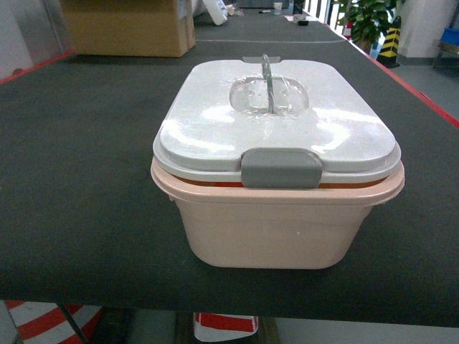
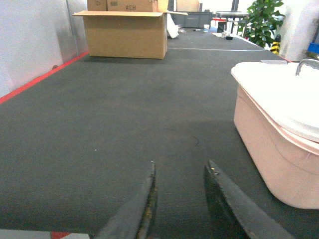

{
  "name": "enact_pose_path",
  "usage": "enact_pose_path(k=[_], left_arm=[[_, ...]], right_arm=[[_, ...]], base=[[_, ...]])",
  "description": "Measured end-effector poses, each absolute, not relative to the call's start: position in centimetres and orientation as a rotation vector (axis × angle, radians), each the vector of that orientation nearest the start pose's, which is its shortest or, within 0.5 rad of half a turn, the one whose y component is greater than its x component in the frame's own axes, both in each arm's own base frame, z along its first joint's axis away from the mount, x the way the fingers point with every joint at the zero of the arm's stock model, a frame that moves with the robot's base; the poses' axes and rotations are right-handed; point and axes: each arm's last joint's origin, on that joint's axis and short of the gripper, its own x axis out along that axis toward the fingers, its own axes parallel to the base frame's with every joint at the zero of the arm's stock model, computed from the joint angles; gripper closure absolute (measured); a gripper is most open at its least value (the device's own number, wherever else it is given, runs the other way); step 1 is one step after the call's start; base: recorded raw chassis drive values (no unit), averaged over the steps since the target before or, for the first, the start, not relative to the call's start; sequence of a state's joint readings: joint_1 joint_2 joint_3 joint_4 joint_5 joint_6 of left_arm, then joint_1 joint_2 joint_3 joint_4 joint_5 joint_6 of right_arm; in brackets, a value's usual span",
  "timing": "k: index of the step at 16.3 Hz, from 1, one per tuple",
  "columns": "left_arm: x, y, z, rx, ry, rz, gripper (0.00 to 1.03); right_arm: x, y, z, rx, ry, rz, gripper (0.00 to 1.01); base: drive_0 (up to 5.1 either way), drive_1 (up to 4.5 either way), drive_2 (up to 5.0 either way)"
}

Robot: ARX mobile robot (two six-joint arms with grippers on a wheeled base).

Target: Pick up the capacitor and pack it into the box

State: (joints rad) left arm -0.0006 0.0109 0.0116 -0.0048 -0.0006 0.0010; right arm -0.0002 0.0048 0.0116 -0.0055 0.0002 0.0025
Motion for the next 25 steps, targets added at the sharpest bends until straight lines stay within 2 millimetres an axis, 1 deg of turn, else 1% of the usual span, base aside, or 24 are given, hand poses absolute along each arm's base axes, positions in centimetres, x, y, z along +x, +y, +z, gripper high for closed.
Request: enact_pose_path(k=[2,4,5,7,8,9,10,25], left_arm=[[9.77,0.0,16.61,0.001,0.004,0.0,0.66],[9.77,-0.01,16.61,0.001,0.004,0.0,0.61],[9.77,-0.01,16.61,0.001,0.004,0.0,0.52],[9.77,0.0,16.61,0.001,0.004,0.0,0.27],[9.77,0.0,16.61,0.001,0.004,0.0,0.12],[9.77,0.0,16.61,0.002,0.004,0.0,0.03],[9.77,0.0,16.61,0.001,0.004,0.0,0.06],[9.77,0.0,16.61,0.001,0.004,0.0,0.05]], right_arm=[[9.73,0.0,16.66,0.002,-0.002,0.0,0.03],[9.73,0.0,16.66,0.002,-0.002,0.0,0.03],[9.73,0.0,16.66,0.002,-0.001,0.0,0.03],[9.73,0.0,16.66,0.002,-0.002,0.0,0.03],[9.73,0.0,16.66,0.002,-0.002,0.0,0.03],[9.73,0.0,16.66,0.002,-0.002,0.0,0.03],[9.73,0.0,16.66,0.002,-0.002,0.0,0.03],[9.73,0.0,16.66,0.002,-0.002,0.0,0.03]], base=[[0.0,0.0,0.0],[0.0,0.0,0.0],[0.0,0.0,0.0],[0.0,0.0,0.0],[0.0,0.0,0.0],[0.0,0.0,0.0],[0.0,0.0,0.0],[0.0,0.0,0.0]])
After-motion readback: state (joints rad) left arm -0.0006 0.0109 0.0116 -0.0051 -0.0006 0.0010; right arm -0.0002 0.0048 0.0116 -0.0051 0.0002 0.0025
